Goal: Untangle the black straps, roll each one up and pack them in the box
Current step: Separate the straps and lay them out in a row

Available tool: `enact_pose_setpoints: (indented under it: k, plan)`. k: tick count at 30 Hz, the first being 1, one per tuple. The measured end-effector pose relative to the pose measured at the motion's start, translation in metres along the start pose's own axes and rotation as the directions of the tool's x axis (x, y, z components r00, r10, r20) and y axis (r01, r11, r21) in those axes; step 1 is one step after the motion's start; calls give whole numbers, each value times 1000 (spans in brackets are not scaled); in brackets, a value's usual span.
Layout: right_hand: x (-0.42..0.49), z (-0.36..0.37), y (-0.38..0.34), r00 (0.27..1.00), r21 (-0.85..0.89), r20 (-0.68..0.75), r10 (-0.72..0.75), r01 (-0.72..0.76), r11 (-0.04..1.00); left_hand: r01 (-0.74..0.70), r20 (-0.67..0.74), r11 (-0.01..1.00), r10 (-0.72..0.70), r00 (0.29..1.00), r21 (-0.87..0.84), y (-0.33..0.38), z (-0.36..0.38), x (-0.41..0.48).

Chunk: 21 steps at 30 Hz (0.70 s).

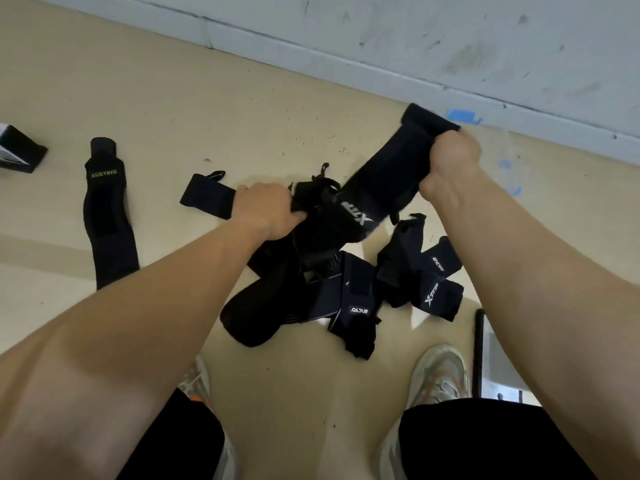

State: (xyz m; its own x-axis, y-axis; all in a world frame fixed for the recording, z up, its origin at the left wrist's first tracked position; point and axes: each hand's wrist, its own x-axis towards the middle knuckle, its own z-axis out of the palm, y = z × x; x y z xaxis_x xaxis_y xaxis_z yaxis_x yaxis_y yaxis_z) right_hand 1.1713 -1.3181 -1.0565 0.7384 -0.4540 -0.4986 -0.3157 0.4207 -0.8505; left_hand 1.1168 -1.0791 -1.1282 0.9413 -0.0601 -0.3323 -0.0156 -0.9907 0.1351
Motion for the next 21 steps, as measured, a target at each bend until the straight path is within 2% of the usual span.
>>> enact_pose_setpoints:
  k: [1, 3, 5, 7, 8, 10, 12, 14, 16, 18, 20, 21]
  plan:
    - [5, -4, -2, 999, -3, -50, -17, 16, 1000, 35, 50, 999, -36, 998, 21, -11, 4, 0]
    - [16, -12, -4, 997, -79, -65, -30, 25, 997, 115, 133, 992, -108, 985, -46, -34, 10, -1]
    - [26, -23, 2, 999, -216, -38, -10, 1, 976, 168, 187, 967, -132, 974, -193, -50, 14, 1]
    - [35, -37, 17, 998, -406, -17, 57, -59, 912, 173, 207, 938, -113, 972, -300, -54, 15, 2]
    - [39, -44, 26, 997, -528, -8, 80, -72, 846, 171, 213, 927, -103, 972, -334, -54, 14, 2]
    - [44, -55, 45, 996, -759, 10, 93, -53, 649, 165, 224, 911, -83, 971, -377, -51, 13, 0]
    - [38, -59, 66, 998, -901, -3, 61, -29, 432, 149, 227, 901, -58, 972, -408, -48, 13, 1]
    - [22, -56, 86, 996, -960, 87, -18, 89, 266, 135, 230, 887, -34, 973, -441, -44, 11, 0]
    - [6, -47, 100, 939, -909, 343, 14, 328, 256, 127, 240, 871, -11, 971, -475, -41, 9, 0]
    - [-8, -36, 110, 806, -806, 575, 138, 530, 264, 120, 248, 851, 13, 969, -511, -40, 5, -3]
    - [-20, -26, 120, 684, -719, 692, 230, 628, 299, 119, 257, 822, 34, 966, -557, -40, 3, -4]
    - [-25, -20, 124, 648, -686, 726, 232, 654, 320, 122, 260, 809, 40, 965, -576, -41, 2, -5]
